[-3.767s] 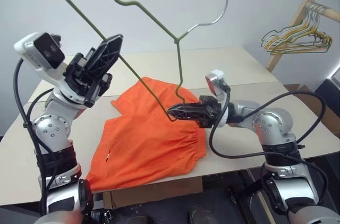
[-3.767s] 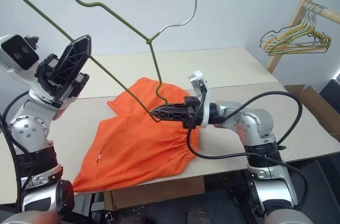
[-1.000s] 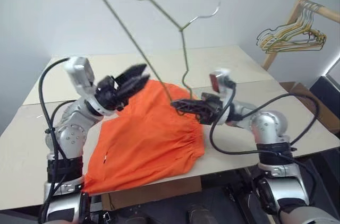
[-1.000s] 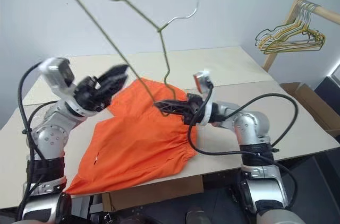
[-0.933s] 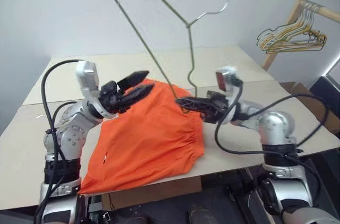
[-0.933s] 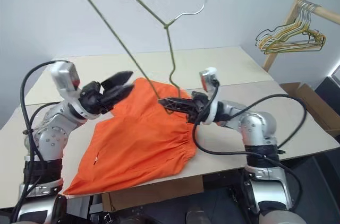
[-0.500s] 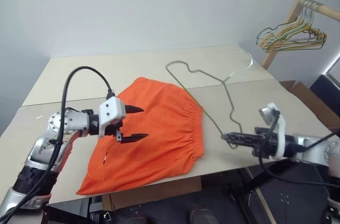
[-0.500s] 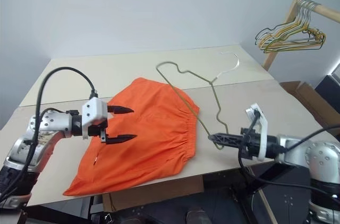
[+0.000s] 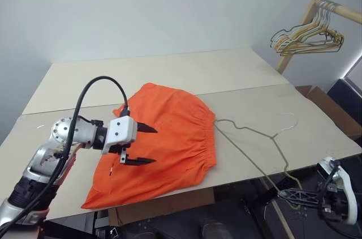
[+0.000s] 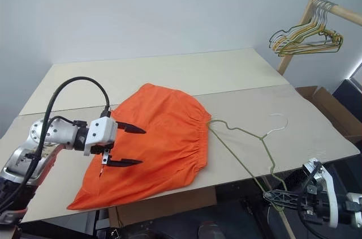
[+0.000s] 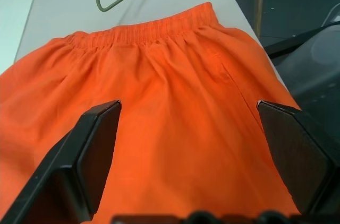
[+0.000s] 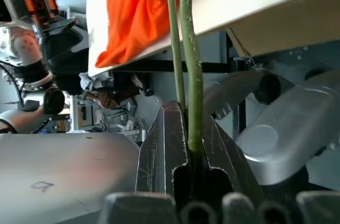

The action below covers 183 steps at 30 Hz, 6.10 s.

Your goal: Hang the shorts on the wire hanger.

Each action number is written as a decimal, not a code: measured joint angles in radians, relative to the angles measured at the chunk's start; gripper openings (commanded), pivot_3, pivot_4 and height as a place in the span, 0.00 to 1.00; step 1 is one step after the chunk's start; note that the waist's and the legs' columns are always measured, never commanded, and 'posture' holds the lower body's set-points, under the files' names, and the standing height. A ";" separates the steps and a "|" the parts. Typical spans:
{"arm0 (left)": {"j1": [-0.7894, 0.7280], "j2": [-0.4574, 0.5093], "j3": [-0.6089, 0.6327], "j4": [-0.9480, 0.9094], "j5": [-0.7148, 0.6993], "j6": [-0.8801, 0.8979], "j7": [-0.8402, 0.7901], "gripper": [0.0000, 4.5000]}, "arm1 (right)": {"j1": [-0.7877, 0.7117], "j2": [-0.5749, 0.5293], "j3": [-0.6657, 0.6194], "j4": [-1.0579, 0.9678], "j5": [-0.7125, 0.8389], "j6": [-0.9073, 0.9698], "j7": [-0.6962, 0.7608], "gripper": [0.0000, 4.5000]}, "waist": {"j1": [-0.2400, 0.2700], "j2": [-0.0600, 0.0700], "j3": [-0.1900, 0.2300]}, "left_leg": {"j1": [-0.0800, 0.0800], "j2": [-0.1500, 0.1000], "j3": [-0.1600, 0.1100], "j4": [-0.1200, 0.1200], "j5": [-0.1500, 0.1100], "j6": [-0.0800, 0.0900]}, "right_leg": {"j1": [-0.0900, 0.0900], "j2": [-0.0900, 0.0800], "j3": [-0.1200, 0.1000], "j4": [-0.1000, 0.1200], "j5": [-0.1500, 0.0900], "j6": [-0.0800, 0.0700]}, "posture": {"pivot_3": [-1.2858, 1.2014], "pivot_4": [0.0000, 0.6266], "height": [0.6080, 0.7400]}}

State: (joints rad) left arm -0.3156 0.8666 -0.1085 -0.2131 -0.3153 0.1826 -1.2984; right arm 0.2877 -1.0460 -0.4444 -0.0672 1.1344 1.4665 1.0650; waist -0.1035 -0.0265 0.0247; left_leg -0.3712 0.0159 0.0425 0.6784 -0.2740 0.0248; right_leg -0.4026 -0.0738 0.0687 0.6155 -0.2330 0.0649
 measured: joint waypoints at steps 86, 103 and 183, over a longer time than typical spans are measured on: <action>0.077 -0.011 0.022 -0.123 0.003 0.075 0.139 0.99 | -0.815 0.300 0.357 0.567 -0.412 -0.091 -0.007 0.00 | 0.058 0.001 -0.001 | 0.000 -0.001 0.008 0.005 0.000 0.000 | -0.001 0.000 0.001 0.007 0.006 -0.007 | 0.50 0.00 1.00; -0.336 -0.103 0.012 0.250 0.040 -0.067 0.102 0.99 | -0.633 0.235 0.366 -0.003 -0.564 -0.580 -0.055 0.00 | 0.055 0.001 -0.001 | 0.000 -0.002 0.008 0.006 0.000 0.000 | -0.001 0.000 0.000 0.008 0.006 -0.007 | 0.48 0.00 1.00; -0.854 -0.188 -0.260 1.042 0.318 -0.314 -0.298 0.00 | -0.458 0.341 0.404 -0.241 -0.690 -0.692 -0.146 0.76 | 0.017 0.000 -0.001 | -0.020 -0.001 0.006 0.020 -0.001 0.003 | -0.019 0.001 0.000 0.017 0.006 -0.006 | 0.47 0.00 1.00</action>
State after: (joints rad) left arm -1.1698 0.6784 -0.3683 0.8291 0.0030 -0.1316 -1.5968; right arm -0.1700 -0.7051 -0.0401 -0.3078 0.4446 0.7741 0.9193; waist -0.0867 -0.0261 0.0238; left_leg -0.3911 0.0148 0.0483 0.6982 -0.2754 0.0274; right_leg -0.4212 -0.0723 0.0688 0.6326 -0.2270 0.0584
